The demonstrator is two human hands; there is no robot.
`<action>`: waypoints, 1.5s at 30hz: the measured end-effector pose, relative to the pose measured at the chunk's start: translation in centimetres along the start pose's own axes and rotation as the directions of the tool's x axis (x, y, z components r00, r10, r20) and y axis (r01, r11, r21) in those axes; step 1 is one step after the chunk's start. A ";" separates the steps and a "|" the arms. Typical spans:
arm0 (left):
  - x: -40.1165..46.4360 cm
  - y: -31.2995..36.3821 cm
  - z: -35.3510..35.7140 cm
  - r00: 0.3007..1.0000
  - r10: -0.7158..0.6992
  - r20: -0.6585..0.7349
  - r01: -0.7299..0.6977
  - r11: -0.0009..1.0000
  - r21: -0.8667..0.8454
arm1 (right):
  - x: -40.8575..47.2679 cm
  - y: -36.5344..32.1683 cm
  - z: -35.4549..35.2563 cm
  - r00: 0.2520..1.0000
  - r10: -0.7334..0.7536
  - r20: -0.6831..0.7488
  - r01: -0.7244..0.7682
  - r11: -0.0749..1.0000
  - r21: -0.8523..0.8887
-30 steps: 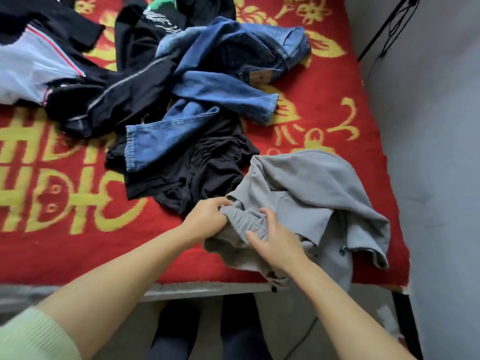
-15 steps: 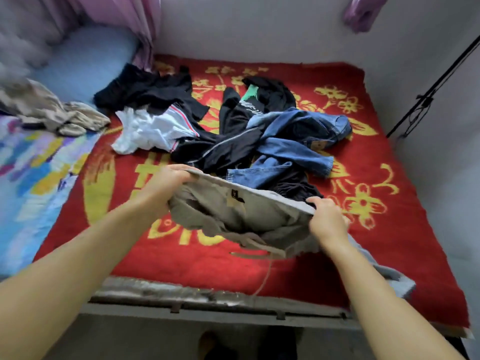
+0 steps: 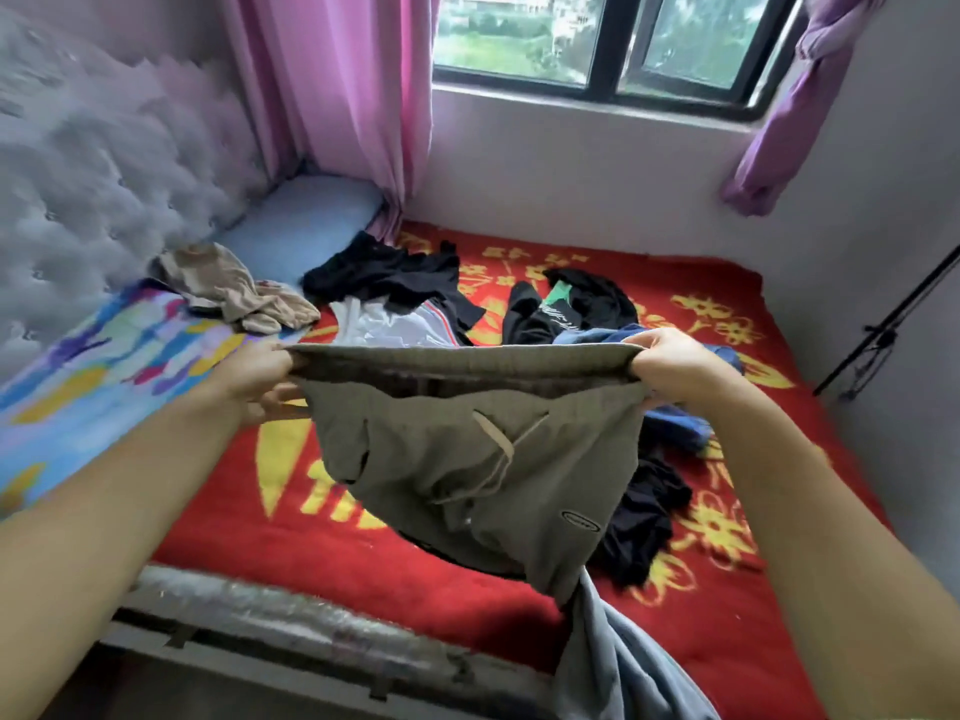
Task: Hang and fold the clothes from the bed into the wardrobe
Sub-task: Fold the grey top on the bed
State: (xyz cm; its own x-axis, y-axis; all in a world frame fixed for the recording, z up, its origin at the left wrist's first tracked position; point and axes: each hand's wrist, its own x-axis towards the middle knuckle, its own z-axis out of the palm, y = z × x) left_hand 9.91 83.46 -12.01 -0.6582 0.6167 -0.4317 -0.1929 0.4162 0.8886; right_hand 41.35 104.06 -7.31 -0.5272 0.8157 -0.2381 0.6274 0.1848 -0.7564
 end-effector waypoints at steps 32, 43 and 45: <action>-6.7 2.4 1.1 0.811 0.013 0.585 -0.298 0.870 0.392 | 2.1 0.1 -3.0 0.991 -0.123 0.055 0.125 0.992 -0.024; -7.3 3.3 -2.2 0.433 -0.343 0.834 -0.406 0.751 0.520 | -1.4 -0.9 -5.0 0.527 -0.015 0.849 0.434 0.864 -0.254; -6.8 3.7 -2.3 0.566 -0.398 0.722 -0.345 0.681 0.645 | -2.4 -2.3 -3.2 0.529 0.176 0.830 0.566 0.656 -0.499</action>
State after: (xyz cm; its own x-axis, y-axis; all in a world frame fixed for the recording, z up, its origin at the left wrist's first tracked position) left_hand 12.02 79.22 -5.42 0.2299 0.6661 -0.7096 0.5653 0.5021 0.6545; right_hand 42.99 103.42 -3.01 -0.6444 0.0084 -0.7646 0.3995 0.8563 -0.3273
